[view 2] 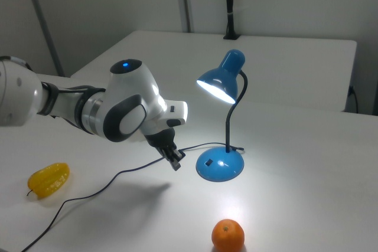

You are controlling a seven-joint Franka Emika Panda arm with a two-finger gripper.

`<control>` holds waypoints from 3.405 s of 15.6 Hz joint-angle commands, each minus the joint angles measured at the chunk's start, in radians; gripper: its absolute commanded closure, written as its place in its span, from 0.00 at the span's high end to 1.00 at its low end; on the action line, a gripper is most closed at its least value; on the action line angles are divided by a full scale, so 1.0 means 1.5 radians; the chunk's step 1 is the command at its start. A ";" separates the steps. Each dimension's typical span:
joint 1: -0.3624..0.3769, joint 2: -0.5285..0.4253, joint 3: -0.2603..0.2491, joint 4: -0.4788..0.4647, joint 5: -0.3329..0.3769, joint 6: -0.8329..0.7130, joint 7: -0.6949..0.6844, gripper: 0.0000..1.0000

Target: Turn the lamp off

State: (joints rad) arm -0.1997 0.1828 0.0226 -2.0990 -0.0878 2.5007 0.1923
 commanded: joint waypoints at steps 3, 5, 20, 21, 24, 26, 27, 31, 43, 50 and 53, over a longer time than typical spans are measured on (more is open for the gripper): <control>-0.022 0.049 -0.004 0.014 0.002 0.126 0.016 0.00; -0.025 0.067 -0.004 0.030 0.003 0.144 0.016 0.00; -0.034 0.107 -0.006 0.041 0.001 0.221 0.020 0.00; -0.034 0.108 -0.006 0.041 0.001 0.221 0.020 0.00; -0.035 0.110 -0.006 0.040 0.001 0.221 0.020 0.00; -0.035 0.112 -0.006 0.040 0.000 0.221 0.020 0.00; -0.035 0.113 -0.006 0.040 0.000 0.221 0.020 0.00; -0.035 0.120 -0.007 0.038 0.000 0.219 0.019 0.00; 0.024 0.027 -0.005 0.038 -0.001 0.010 0.020 0.00; 0.121 -0.043 -0.003 0.158 -0.003 -0.293 0.000 0.00; 0.138 -0.050 -0.002 0.243 -0.002 -0.432 -0.041 0.00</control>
State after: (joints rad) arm -0.0202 0.1081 0.0296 -1.8566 -0.0891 2.0314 0.1957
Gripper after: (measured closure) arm 0.991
